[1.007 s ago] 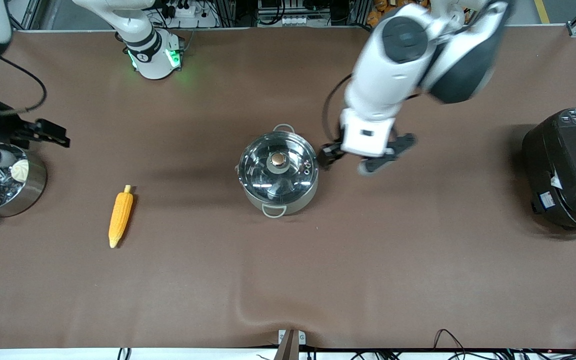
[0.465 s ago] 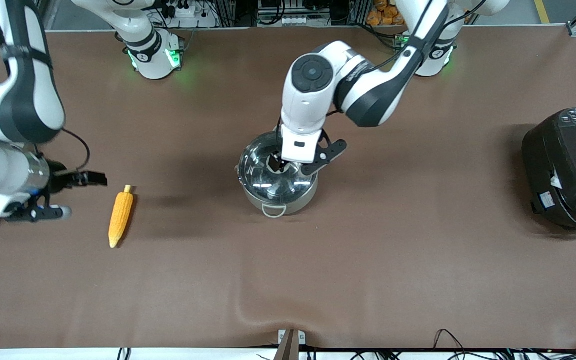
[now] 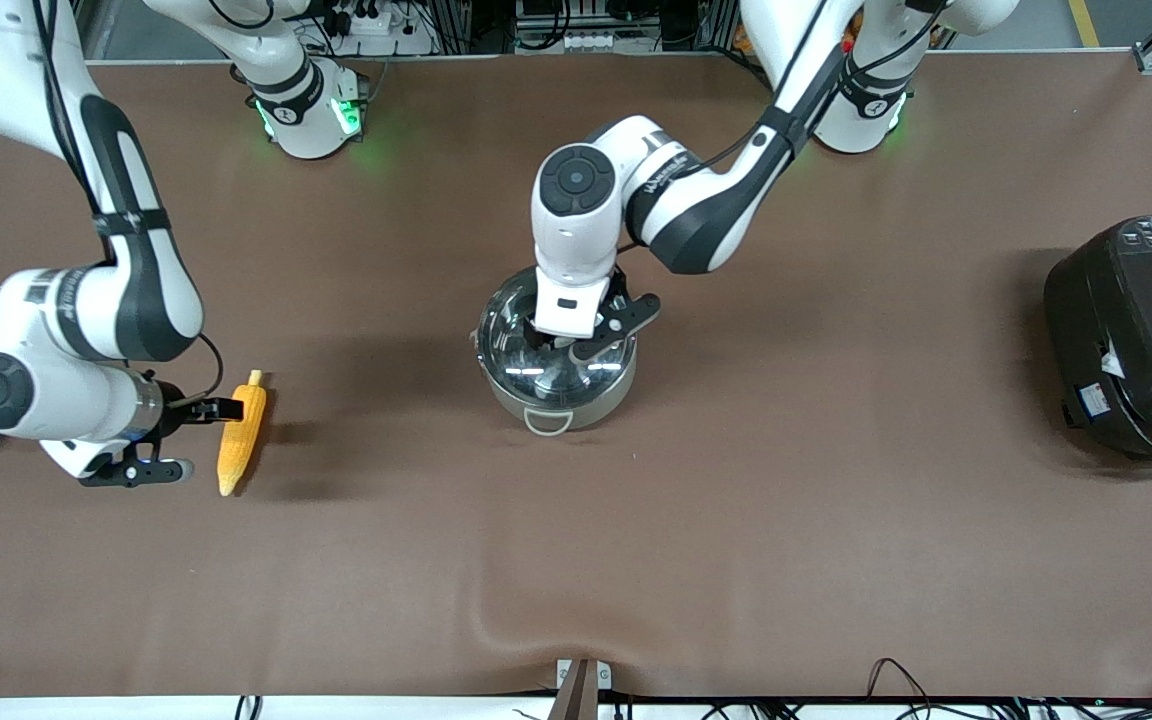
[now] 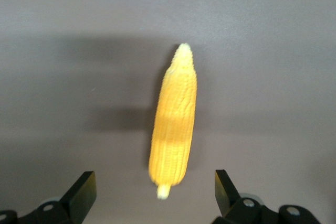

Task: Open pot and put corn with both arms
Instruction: 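Grasp the lid knob with the left gripper while the right gripper grasps the corn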

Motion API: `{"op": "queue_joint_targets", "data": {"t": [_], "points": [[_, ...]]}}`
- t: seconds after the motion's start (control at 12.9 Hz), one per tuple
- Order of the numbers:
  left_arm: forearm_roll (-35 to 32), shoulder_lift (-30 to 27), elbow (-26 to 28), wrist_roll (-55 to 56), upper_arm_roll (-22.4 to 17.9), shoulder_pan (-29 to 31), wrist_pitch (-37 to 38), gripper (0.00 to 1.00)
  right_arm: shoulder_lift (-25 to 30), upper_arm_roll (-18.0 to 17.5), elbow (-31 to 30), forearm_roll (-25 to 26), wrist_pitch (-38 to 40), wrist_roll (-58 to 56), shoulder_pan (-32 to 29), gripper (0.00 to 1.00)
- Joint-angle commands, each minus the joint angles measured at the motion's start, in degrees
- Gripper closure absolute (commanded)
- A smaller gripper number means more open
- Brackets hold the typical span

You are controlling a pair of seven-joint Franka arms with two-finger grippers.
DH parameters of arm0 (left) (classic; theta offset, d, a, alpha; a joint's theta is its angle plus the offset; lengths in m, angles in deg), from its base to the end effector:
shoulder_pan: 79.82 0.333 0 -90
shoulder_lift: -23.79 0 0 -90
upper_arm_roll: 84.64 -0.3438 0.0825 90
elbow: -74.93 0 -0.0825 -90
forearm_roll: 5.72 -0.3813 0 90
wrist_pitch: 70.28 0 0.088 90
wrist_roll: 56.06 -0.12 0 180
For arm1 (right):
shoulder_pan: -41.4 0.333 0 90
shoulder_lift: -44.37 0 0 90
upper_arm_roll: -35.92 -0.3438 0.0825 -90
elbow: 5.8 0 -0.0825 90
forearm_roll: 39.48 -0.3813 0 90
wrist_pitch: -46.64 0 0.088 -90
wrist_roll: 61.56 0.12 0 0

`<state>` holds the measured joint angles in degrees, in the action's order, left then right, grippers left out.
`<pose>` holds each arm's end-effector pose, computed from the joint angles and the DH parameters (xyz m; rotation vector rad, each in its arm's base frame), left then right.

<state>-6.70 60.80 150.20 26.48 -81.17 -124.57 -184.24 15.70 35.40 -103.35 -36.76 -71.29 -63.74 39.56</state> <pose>0.5074 -0.5501 0.3729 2.9643 0.9251 -0.0093 0.6632 -0.0190 0.3049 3.1014 0.0612 -0.2263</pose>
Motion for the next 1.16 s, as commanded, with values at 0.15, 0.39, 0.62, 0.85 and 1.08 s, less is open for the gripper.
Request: {"op": "queue_joint_targets", "data": {"t": [0.15,0.39,0.62,0.85,1.08], "points": [[-1.22,2.01,-2.07,1.04,-0.92,-1.57,-0.65,0.19,-3.93,-0.70,-3.08,1.06,-9.85,-0.20,-2.38,0.00],[-1.22,2.54,-2.07,1.13,-0.92,-2.18,-1.00,0.26,-6.31,-0.62,-3.08,1.06,-10.12,1.64,-2.64,0.00],[-1.22,2.63,-2.07,1.13,-0.91,-2.71,-1.00,0.32,-7.80,-0.62,-3.17,1.06,-10.03,2.96,-2.55,0.00],[-1.22,2.71,-2.07,0.96,-0.91,-2.71,-1.00,0.54,-9.91,-0.70,-3.17,0.97,-10.21,2.97,-3.35,0.00],[-1.22,2.37,-2.07,0.96,-0.91,-2.62,-1.00,0.95,-10.00,-0.70,-3.17,1.06,-9.51,2.00,-2.82,0.76]]}}
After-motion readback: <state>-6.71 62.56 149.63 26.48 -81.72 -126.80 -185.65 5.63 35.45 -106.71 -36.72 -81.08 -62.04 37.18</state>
